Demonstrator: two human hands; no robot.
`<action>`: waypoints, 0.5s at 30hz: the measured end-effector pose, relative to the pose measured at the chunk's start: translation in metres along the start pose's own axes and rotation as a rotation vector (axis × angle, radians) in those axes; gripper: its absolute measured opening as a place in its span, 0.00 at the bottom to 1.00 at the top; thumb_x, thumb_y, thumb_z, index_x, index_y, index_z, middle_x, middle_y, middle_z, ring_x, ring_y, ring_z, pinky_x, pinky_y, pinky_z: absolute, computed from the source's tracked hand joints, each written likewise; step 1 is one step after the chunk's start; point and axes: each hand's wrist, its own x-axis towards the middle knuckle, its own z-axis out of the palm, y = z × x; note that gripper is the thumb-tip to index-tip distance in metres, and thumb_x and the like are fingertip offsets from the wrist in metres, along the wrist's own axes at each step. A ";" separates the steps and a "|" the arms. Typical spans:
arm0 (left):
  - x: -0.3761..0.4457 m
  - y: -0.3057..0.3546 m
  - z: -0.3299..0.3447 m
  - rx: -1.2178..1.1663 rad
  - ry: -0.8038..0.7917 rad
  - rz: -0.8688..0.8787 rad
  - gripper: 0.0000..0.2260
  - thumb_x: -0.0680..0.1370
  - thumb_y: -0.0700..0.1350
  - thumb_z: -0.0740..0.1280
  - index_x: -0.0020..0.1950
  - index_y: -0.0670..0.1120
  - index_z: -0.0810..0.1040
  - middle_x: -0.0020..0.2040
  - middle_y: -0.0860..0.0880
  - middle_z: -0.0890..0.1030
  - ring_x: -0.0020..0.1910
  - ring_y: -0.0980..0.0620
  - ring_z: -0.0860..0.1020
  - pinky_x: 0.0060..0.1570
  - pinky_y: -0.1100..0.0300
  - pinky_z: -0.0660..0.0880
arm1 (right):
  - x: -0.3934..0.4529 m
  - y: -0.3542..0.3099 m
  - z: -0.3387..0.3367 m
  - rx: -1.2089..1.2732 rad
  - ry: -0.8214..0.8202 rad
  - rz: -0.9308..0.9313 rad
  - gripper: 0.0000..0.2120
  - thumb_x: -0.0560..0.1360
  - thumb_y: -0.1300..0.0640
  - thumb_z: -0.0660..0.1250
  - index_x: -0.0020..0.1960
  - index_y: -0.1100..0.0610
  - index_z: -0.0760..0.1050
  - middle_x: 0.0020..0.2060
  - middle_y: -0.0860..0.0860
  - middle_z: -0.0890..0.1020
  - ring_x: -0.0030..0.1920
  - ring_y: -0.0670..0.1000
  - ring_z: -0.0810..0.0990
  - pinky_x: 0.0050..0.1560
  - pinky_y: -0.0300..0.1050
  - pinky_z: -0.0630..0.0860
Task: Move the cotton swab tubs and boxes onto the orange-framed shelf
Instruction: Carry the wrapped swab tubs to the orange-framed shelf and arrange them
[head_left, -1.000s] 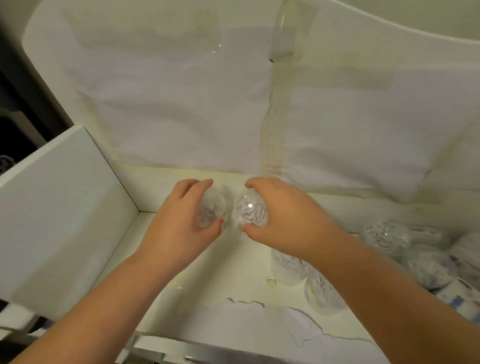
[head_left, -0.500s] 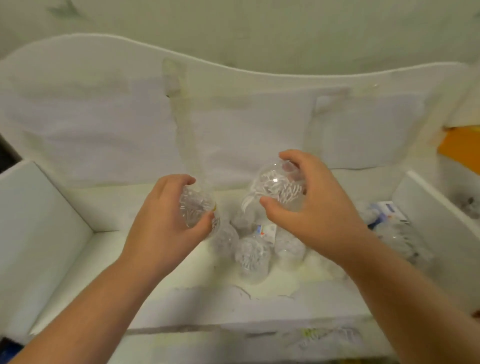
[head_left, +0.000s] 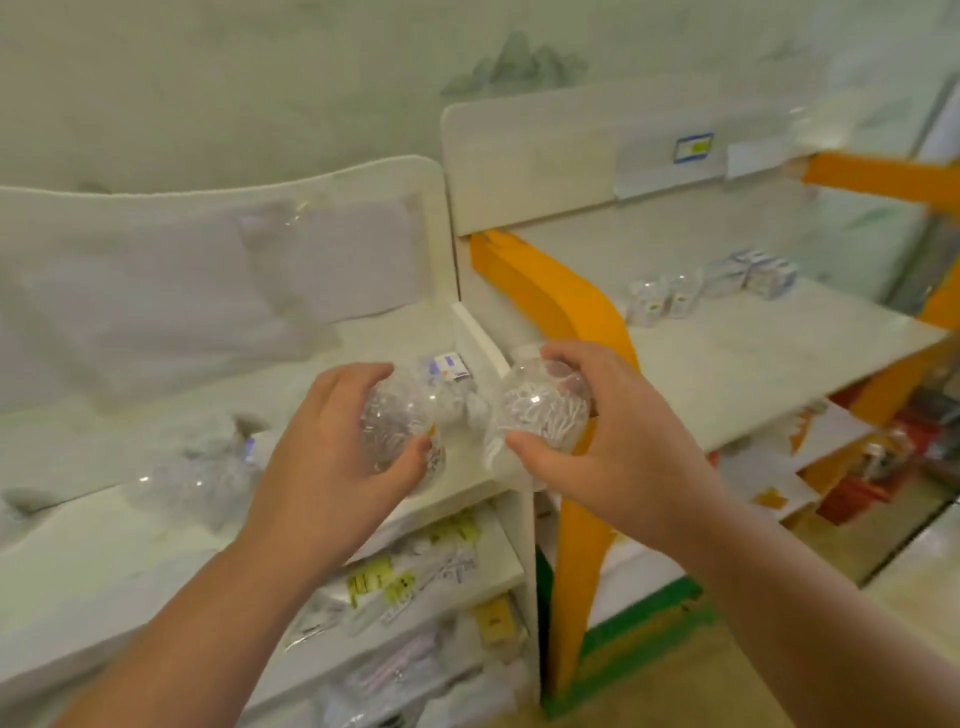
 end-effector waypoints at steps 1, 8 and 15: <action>0.000 0.016 0.009 -0.013 -0.017 0.028 0.28 0.71 0.56 0.71 0.68 0.55 0.67 0.62 0.58 0.69 0.59 0.59 0.70 0.58 0.60 0.69 | -0.009 0.008 -0.016 -0.023 0.003 0.007 0.35 0.67 0.38 0.73 0.69 0.41 0.63 0.60 0.38 0.72 0.59 0.41 0.73 0.60 0.45 0.75; 0.016 0.116 0.072 -0.092 -0.147 0.195 0.29 0.70 0.59 0.70 0.68 0.54 0.68 0.61 0.57 0.71 0.59 0.57 0.72 0.58 0.57 0.71 | -0.063 0.072 -0.102 -0.134 0.089 0.133 0.35 0.68 0.37 0.72 0.70 0.39 0.61 0.62 0.35 0.70 0.60 0.39 0.72 0.58 0.39 0.74; 0.035 0.183 0.145 -0.154 -0.292 0.314 0.30 0.70 0.58 0.72 0.69 0.53 0.68 0.62 0.60 0.70 0.61 0.61 0.69 0.60 0.63 0.68 | -0.075 0.136 -0.152 -0.176 0.153 0.257 0.35 0.69 0.34 0.70 0.71 0.38 0.60 0.64 0.35 0.69 0.63 0.42 0.71 0.62 0.43 0.73</action>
